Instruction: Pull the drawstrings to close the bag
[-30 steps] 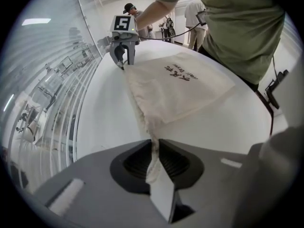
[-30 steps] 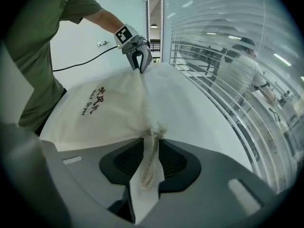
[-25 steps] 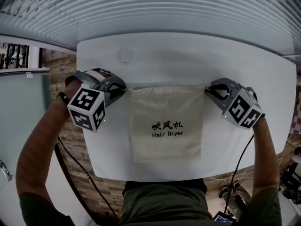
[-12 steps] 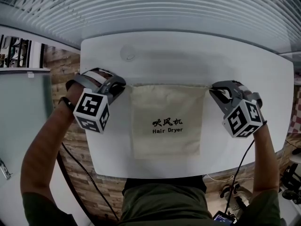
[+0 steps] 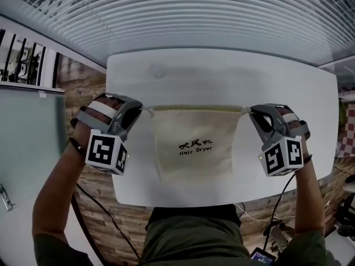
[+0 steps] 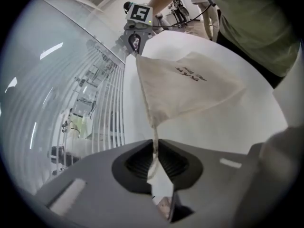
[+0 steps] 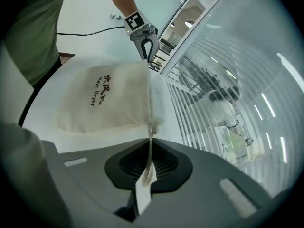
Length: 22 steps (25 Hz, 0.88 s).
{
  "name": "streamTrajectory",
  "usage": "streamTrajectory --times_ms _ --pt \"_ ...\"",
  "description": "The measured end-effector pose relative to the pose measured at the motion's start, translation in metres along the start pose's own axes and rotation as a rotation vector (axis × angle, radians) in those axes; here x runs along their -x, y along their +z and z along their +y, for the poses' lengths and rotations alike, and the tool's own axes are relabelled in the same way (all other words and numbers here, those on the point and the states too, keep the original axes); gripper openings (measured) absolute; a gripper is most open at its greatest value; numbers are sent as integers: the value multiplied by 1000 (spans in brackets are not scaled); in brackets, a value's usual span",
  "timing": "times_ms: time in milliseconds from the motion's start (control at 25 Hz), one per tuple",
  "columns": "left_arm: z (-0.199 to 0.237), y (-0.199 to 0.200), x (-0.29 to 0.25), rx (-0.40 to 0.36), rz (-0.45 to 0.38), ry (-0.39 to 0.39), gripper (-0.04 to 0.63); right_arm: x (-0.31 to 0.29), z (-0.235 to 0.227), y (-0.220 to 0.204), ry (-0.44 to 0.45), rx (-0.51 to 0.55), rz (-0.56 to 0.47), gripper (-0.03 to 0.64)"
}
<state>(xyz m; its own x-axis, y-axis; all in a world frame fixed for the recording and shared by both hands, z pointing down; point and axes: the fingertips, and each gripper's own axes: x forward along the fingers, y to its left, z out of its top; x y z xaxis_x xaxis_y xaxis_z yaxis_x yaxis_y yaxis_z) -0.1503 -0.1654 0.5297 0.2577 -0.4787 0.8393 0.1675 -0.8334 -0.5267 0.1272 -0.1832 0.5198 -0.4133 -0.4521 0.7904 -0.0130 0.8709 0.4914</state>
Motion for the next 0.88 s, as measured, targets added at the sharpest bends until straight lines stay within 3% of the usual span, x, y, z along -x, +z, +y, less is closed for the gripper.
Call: streamTrajectory --times_ms 320,880 --pt "45 -9 82 70 25 191 37 71 -43 43 -216 61 -53 8" --pt "80 -16 143 73 73 274 35 126 -83 45 -387 154 -3 8"
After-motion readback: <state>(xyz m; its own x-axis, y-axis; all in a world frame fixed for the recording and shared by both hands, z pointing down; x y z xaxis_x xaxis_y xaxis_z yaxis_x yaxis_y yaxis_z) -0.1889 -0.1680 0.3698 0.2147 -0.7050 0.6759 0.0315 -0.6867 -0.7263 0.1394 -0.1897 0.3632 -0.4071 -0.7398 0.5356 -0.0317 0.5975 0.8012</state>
